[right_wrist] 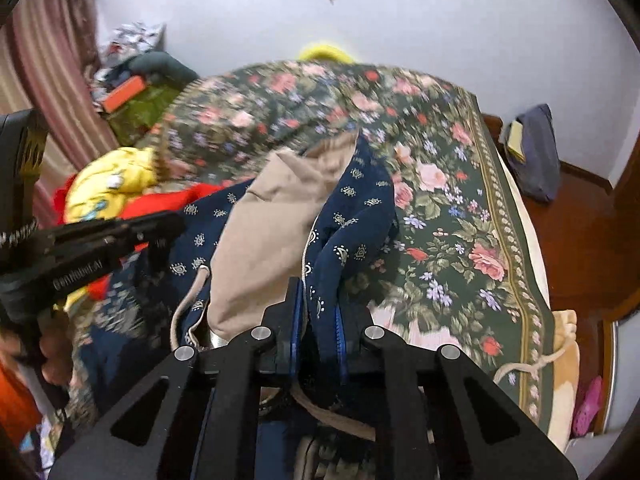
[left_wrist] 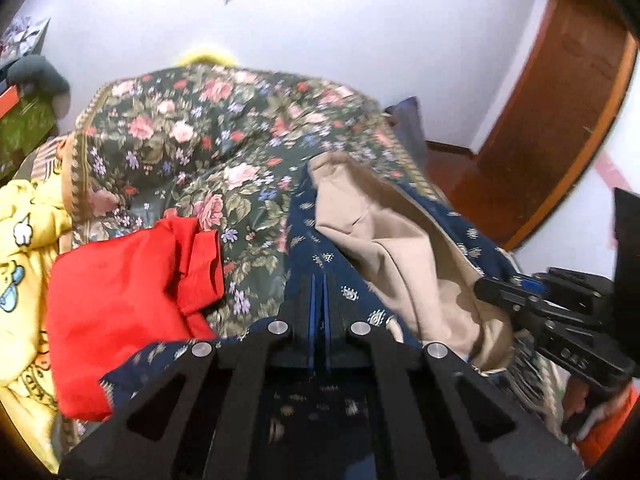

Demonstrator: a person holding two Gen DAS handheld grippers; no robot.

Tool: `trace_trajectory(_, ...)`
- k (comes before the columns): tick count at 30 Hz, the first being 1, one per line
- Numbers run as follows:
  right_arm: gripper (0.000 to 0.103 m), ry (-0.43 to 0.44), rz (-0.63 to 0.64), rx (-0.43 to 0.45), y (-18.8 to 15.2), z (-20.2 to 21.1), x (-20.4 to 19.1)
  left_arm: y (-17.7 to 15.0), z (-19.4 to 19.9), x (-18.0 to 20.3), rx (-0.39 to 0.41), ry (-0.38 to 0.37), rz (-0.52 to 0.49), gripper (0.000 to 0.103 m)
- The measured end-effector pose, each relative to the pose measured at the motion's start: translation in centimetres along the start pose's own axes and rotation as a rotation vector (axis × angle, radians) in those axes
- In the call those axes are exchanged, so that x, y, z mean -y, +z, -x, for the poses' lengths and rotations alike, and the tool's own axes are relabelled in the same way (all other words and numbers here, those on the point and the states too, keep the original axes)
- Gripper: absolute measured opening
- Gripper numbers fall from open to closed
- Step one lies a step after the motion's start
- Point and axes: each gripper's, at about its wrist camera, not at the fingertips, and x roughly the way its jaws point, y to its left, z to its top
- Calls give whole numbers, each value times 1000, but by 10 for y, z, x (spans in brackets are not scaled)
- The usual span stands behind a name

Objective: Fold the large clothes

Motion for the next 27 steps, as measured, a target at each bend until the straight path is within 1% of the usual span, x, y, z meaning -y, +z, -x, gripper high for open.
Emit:
trace_trajectory(2,12,16,31,14,-11,19,-8,-13,23,4,-2,-32,-25,1)
trace_trajectory(3,12,19,49,17,-17,25,-13,-19,28,6,-9,-38,-32,1)
trace_trajectory(6,12,27,100,10,-42,41,-27,-51,42,7,-63,-61,-48,1)
trace_trajectory(8,12,22,131,1,-63,47,-35,-71,44,8,-90,-50,-69,1)
trace_trajectory(11,12,6,141,-28,-91,48,-39,-99,45,6,-120,-16,-98,1)
trace_trajectory(13,12,-5,129,-46,-105,47,-38,-115,40,1,-147,8,-88,1)
trace_trajectory(17,12,-63,97,-85,-129,39,-30,-140,23,-9,-202,53,-56,2)
trace_trajectory(19,12,-89,68,-103,-137,36,-22,-147,19,-14,-220,43,-28,2)
trace_trajectory(21,12,-84,34,-98,-138,38,-17,-151,18,-16,-224,50,-25,2)
trace_trajectory(24,12,-115,35,-72,-136,49,-21,-151,25,-13,-212,75,-53,6)
trace_trajectory(27,12,-143,79,-31,-129,62,-30,-140,45,-12,-128,120,-49,19)
